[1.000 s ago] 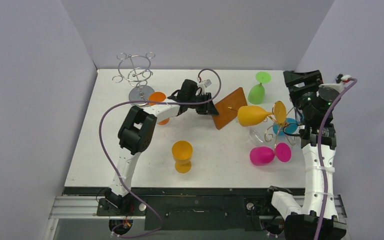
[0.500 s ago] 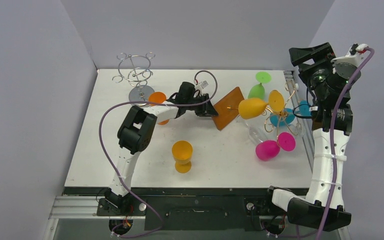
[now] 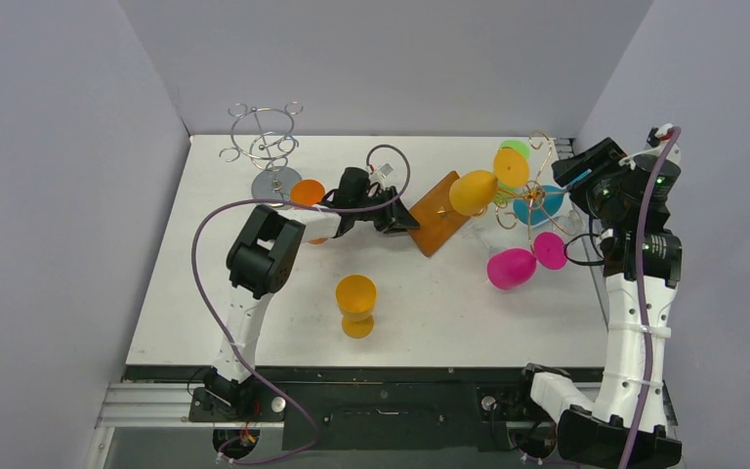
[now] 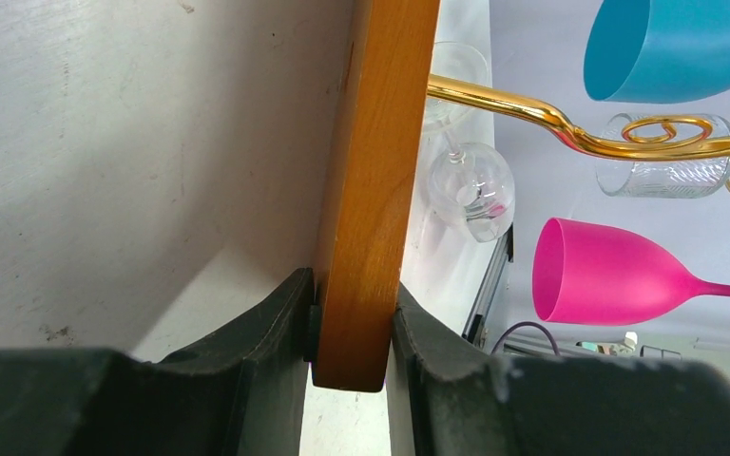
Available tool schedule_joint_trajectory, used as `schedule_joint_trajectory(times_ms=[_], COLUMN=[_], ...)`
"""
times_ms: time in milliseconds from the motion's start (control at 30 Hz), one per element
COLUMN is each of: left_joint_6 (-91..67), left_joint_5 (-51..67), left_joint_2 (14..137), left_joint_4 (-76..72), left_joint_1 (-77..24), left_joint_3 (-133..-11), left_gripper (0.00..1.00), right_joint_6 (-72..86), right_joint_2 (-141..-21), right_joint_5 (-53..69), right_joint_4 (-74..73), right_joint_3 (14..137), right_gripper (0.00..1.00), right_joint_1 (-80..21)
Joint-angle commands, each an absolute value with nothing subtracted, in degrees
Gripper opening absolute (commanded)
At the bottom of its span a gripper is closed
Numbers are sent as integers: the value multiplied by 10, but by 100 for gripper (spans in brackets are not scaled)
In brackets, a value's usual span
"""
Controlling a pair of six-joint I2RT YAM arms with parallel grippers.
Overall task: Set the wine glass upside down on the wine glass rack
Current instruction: Adjust the wine rack at the center of the board.
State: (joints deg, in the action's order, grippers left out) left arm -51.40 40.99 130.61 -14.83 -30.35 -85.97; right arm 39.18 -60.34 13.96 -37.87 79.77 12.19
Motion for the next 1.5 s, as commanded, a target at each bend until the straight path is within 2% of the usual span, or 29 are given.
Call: schedule_joint_trajectory(times_ms=[0,100,267,367,700,767,1000,1200,1367,1467], left_joint_6=[-572,-580,-582,-583,-569,-564,-563,-553,-552,-551], left_joint_5=[442,451,453,452,446,443,443,445,446,448], left_joint_2=[1322,1325,1330,1333,1341,1343,1345,1344,1345,1345], left_joint_4=[-123,-123,-123,-122,-102,-94,-90,-83,-80,-79], left_joint_1=[-298,-296,-296,-296,-294,-293,-292,-293,-292,-290], left_joint_3=[-845,-845,-846,-849,-858,-860,-860,-863,-862,-862], left_gripper=[0,0,0,0,0,0,0,0,0,0], right_joint_6=[342,324,281,256,210,207,229,239,226,220], right_joint_2=[-582,-597,-651,-667,-635,-623,-588,-606,-640,-655], right_joint_5=[172,182,170,123,71,64,106,202,225,227], right_joint_4=[-394,-400,-425,-447,-446,-438,-383,-333,-319,-321], right_joint_3=[787,797,819,828,826,833,785,757,773,775], right_gripper=[52,40,31,33,39,43,49,46,44,39], right_joint_1=[128,123,60,23,33,40,78,76,53,48])
